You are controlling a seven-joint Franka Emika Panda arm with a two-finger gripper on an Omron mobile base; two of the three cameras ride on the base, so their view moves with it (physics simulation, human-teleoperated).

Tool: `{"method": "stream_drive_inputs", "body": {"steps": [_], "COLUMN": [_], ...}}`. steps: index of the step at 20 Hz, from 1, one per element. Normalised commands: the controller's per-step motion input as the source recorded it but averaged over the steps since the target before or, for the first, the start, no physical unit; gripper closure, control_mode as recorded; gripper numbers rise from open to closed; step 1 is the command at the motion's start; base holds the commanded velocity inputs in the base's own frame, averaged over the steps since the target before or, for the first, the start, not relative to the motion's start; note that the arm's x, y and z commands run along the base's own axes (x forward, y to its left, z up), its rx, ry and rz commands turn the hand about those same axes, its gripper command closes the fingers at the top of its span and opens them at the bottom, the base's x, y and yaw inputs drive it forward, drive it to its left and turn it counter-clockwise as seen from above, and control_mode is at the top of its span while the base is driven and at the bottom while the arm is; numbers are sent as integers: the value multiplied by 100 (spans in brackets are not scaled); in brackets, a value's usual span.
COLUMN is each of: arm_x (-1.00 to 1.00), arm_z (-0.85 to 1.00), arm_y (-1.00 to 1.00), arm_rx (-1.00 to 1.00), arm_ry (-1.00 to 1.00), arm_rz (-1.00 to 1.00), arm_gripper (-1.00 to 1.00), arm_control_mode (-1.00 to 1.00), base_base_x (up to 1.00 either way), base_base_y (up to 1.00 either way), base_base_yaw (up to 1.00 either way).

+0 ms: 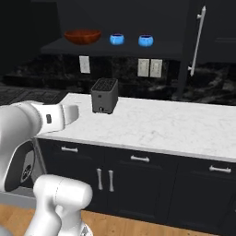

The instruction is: Gather all objects into one cabinet and sort the glasses and bowls to opposite sides.

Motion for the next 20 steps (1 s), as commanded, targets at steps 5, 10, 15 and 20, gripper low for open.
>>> {"method": "stream_drive_inputs", "body": {"steps": [5,10,15,20], "arm_x": [0,0,0,0], "arm_z": [0,0,0,0], "arm_y": [0,0,0,0], "arm_rx": [0,0,0,0], "arm_ry": [0,0,0,0], "arm_rz": [0,0,0,0], "arm_gripper": [-100,-100,-100,-100], "arm_control_mode": [100,100,100,100], "base_base_x": [-31,-42,-99,-100], "base_base_y": [64,83,97,100], "base_base_yaw": [0,0,1,4]}}
